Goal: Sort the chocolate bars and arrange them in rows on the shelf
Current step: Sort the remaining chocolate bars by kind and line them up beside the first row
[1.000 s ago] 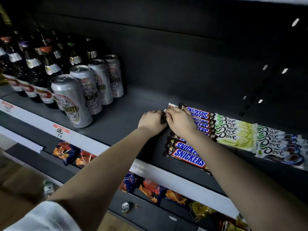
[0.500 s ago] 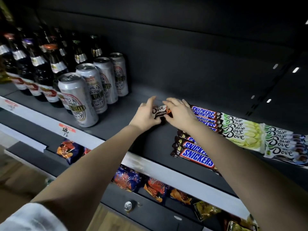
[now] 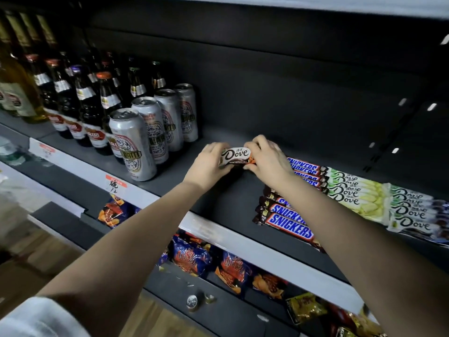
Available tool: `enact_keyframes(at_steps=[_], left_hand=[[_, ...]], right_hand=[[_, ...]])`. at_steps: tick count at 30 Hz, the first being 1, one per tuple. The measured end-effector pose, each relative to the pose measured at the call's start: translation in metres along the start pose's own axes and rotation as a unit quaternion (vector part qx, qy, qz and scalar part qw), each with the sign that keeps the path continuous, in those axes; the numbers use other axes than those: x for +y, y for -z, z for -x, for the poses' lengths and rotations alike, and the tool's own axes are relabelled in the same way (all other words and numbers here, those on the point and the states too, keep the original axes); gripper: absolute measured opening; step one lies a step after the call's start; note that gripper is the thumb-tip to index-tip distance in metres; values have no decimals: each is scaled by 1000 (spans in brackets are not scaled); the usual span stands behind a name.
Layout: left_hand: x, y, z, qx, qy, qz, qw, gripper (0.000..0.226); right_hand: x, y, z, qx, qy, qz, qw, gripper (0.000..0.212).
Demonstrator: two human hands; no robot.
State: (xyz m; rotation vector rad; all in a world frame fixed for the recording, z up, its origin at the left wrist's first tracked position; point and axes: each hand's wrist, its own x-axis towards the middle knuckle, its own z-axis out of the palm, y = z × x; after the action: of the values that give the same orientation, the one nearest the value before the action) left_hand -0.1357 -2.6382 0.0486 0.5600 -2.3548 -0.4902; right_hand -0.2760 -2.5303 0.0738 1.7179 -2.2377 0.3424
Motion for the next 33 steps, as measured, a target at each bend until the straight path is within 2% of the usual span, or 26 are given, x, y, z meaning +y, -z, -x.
enact_keyframes(at_steps=[5, 15, 20, 24, 33], left_hand=[[34, -12, -12, 6, -31, -14, 999, 41], [138, -70, -19, -35, -91, 34, 995, 46], [187, -97, -18, -56, -132, 62, 988, 47], [227, -123, -13, -71, -160, 91, 980, 46], [335, -196, 21, -124, -207, 130, 962, 45]], right_hand=[[27, 22, 28, 29, -5, 38, 999, 55], [112, 66, 117, 8, -64, 99, 993, 60], [148, 79, 168, 78, -78, 96, 989, 56], [176, 89, 211, 97, -96, 139, 981, 56], [232, 124, 330, 17, -223, 137, 965, 60]])
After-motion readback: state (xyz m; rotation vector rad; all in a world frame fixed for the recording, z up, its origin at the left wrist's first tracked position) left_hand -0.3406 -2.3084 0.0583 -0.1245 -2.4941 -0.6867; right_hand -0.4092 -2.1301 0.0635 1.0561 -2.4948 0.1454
